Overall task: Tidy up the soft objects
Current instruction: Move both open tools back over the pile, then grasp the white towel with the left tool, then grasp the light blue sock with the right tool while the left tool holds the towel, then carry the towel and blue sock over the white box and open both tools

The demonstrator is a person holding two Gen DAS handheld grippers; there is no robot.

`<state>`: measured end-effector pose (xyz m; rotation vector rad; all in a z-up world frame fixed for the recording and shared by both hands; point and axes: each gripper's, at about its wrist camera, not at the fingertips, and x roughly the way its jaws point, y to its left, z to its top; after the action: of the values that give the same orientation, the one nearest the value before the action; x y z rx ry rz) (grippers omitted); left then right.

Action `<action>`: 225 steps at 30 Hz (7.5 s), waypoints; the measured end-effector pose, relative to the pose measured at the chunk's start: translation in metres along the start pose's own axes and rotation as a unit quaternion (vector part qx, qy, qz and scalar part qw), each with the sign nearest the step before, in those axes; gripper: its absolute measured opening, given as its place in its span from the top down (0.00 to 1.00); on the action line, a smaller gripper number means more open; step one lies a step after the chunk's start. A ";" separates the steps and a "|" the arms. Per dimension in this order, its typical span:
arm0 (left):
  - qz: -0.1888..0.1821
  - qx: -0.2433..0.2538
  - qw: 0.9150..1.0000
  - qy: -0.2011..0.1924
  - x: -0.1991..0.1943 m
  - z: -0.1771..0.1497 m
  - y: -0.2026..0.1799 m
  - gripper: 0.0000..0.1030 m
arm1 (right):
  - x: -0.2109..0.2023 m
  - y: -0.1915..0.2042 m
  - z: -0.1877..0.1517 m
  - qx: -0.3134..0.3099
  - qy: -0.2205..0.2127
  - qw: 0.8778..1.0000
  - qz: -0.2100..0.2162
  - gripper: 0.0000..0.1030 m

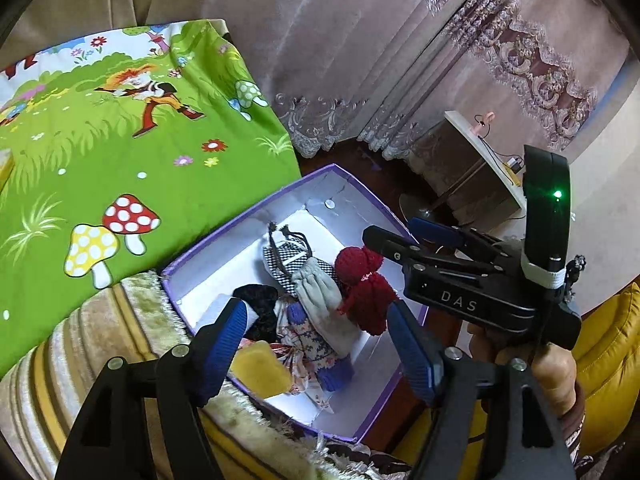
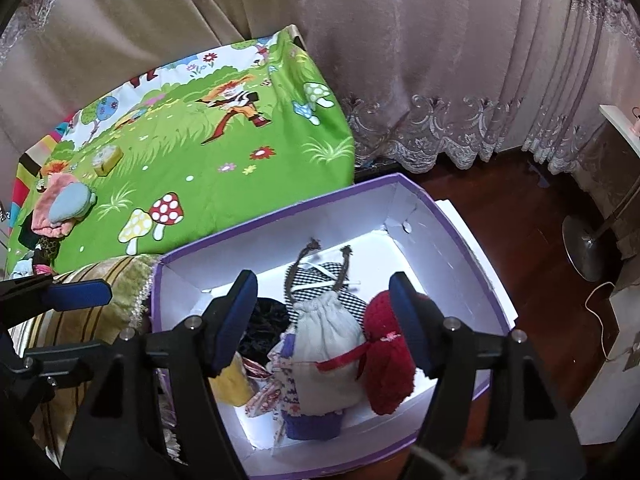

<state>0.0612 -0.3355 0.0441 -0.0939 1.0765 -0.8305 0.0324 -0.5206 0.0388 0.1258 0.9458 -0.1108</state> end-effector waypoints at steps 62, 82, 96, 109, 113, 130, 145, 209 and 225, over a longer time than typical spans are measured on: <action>0.175 -0.270 0.936 -0.143 -0.221 -0.114 0.287 0.26 | 0.139 0.337 -0.002 -0.261 0.319 0.824 0.389 0.19; 0.191 -0.275 0.930 -0.152 -0.228 -0.115 0.291 0.26 | 0.094 0.298 0.053 -0.172 0.193 0.890 0.376 0.01; 0.198 -0.310 0.922 -0.125 -0.226 -0.119 0.315 0.26 | 0.153 0.362 0.015 -0.195 0.338 0.838 0.383 0.00; 0.209 -0.346 0.914 -0.036 -0.196 -0.114 0.346 0.63 | 0.059 0.311 0.008 -0.281 0.220 0.876 0.325 0.00; 0.184 -0.347 0.917 -0.068 -0.211 -0.123 0.336 0.77 | 0.040 0.283 0.008 -0.286 0.196 0.883 0.317 0.00; 0.211 -0.328 0.915 -0.107 -0.244 -0.122 0.326 0.29 | 0.076 0.348 0.062 -0.335 0.060 0.922 0.182 0.00; 0.168 -0.311 0.930 -0.101 -0.250 -0.128 0.334 0.89 | 0.150 0.433 0.059 -0.458 0.035 0.878 0.135 0.00; 0.047 -0.107 0.990 -0.075 -0.095 0.009 0.107 0.89 | 0.019 0.106 0.047 -0.094 -0.037 0.995 0.027 0.76; 0.004 -0.036 0.999 -0.002 -0.019 0.003 0.025 0.89 | 0.006 0.009 0.004 -0.003 -0.004 0.999 -0.033 0.72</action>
<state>0.0736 -0.3067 0.0485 -0.1521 1.1020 -0.7843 0.0402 -0.5123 0.0365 0.0885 0.9422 -0.1693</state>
